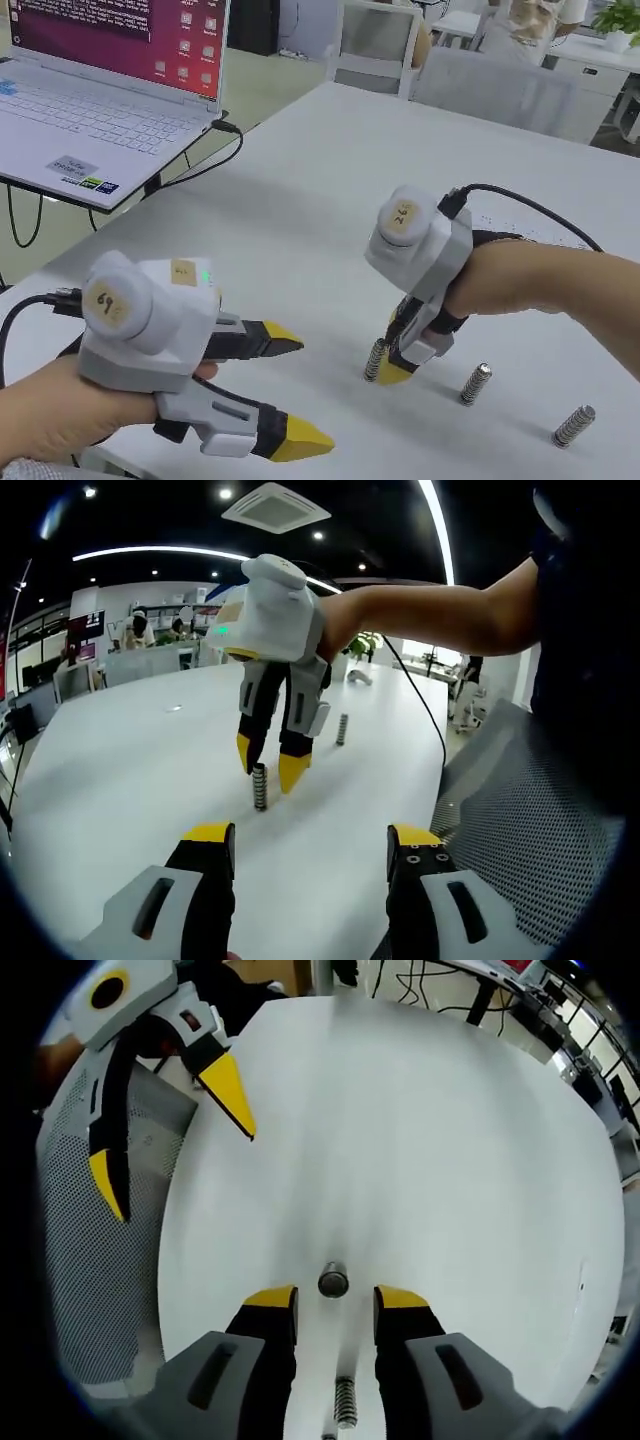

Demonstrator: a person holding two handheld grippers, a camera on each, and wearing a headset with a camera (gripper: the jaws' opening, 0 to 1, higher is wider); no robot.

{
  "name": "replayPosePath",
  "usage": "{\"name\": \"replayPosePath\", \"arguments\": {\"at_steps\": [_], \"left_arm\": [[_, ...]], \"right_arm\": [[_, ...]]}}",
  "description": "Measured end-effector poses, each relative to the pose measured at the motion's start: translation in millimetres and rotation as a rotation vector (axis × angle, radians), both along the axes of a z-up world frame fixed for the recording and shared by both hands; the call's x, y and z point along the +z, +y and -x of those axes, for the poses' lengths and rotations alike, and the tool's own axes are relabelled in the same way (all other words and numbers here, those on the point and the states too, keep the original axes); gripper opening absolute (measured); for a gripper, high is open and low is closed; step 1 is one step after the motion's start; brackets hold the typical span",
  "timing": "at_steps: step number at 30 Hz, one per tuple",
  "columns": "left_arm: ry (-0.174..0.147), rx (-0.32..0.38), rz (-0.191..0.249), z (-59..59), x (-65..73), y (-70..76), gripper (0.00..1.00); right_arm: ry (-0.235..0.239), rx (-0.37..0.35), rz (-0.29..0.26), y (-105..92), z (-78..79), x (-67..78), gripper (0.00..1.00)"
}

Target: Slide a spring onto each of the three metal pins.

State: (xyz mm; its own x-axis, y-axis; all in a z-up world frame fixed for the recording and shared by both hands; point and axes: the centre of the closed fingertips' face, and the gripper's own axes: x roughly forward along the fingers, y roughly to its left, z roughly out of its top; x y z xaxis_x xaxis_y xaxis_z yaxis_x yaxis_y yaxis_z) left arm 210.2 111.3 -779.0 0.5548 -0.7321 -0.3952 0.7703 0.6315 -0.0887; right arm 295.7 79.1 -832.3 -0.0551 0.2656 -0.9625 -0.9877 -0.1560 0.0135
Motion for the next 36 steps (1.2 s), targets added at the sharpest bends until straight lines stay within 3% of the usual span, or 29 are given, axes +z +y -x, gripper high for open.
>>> {"name": "replayPosePath", "arguments": {"at_steps": [9,36], "left_arm": [[0.005,-0.007,-0.002,0.1,-1.8,-1.2,0.56],[0.01,-0.024,-0.011,0.6,-2.9,-4.9,0.57]], "right_arm": [[-0.001,-0.037,-0.033,-10.2,1.8,3.3,0.29],[0.002,-0.12,-0.184,-30.7,37.4,23.5,0.28]]}}
